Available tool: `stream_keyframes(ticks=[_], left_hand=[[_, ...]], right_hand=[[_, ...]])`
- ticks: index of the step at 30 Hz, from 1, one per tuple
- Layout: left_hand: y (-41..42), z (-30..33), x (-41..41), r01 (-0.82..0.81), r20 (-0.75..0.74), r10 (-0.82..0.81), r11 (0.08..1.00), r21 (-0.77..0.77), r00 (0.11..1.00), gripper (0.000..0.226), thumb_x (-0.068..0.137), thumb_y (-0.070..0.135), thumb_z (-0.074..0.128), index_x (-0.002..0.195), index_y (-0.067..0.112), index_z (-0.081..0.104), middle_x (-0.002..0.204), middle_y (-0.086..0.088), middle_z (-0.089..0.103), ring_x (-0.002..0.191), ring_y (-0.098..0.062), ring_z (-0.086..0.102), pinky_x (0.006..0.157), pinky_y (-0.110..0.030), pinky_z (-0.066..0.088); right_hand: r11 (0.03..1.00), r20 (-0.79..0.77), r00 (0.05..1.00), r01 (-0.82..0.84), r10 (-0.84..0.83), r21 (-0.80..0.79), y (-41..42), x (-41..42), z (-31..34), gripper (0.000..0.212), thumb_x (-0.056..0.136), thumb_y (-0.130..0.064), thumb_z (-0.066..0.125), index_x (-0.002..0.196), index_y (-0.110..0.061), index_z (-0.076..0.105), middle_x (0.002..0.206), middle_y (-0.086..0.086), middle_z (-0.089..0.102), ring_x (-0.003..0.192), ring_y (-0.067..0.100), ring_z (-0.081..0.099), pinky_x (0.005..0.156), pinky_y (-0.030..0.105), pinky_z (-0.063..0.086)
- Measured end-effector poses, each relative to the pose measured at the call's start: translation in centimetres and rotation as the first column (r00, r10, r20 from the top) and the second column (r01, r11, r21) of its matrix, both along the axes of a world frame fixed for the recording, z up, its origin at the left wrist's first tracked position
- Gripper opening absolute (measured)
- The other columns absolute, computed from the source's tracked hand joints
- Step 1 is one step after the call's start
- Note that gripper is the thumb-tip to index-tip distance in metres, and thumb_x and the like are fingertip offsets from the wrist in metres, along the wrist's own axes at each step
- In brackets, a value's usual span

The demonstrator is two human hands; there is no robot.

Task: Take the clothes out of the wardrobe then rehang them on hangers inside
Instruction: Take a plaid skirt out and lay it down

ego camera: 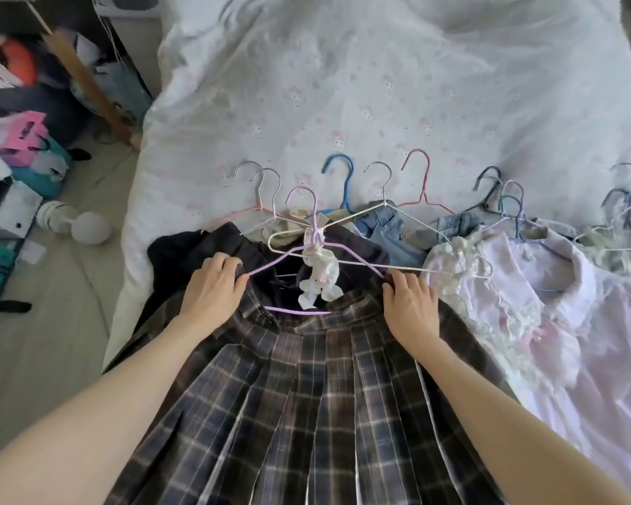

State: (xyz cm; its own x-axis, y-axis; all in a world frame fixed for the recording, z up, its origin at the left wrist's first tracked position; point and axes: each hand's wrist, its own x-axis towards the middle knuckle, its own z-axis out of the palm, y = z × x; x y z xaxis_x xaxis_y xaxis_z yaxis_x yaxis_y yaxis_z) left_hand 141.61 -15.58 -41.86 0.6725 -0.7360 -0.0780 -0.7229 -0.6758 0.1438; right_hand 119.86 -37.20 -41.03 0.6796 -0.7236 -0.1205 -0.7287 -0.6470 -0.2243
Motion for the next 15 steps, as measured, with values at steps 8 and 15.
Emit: stream_keyframes(ticks=[8, 15], left_hand=[[4.1, 2.7, -4.3, 0.114, -0.099, -0.108, 0.992, 0.060, 0.989, 0.055, 0.095, 0.033, 0.044, 0.144, 0.010, 0.032, 0.152, -0.015, 0.023, 0.142, -0.030, 0.017, 0.114, -0.045, 0.021], [3.8, 8.3, -10.2, 0.312, -0.030, -0.314, 0.949, -0.046, 0.949, 0.058, 0.090, 0.043, 0.030, 0.138, 0.013, 0.042, 0.145, -0.016, 0.037, 0.137, -0.034, 0.026, 0.108, -0.049, 0.020]], right_hand=[[0.996, -0.162, 0.983, -0.077, 0.084, 0.048, 4.6, -5.2, 3.3, 0.056, 0.100, -0.038, 0.030, 0.149, -0.021, 0.010, 0.157, 0.004, 0.005, 0.145, 0.022, 0.003, 0.116, 0.041, -0.001], [0.997, -0.022, 0.997, 0.076, -0.077, -0.022, 9.3, -10.9, 9.2, 0.054, 0.099, -0.039, 0.032, 0.149, -0.022, 0.017, 0.157, 0.004, 0.010, 0.145, 0.022, 0.002, 0.115, 0.041, -0.007]])
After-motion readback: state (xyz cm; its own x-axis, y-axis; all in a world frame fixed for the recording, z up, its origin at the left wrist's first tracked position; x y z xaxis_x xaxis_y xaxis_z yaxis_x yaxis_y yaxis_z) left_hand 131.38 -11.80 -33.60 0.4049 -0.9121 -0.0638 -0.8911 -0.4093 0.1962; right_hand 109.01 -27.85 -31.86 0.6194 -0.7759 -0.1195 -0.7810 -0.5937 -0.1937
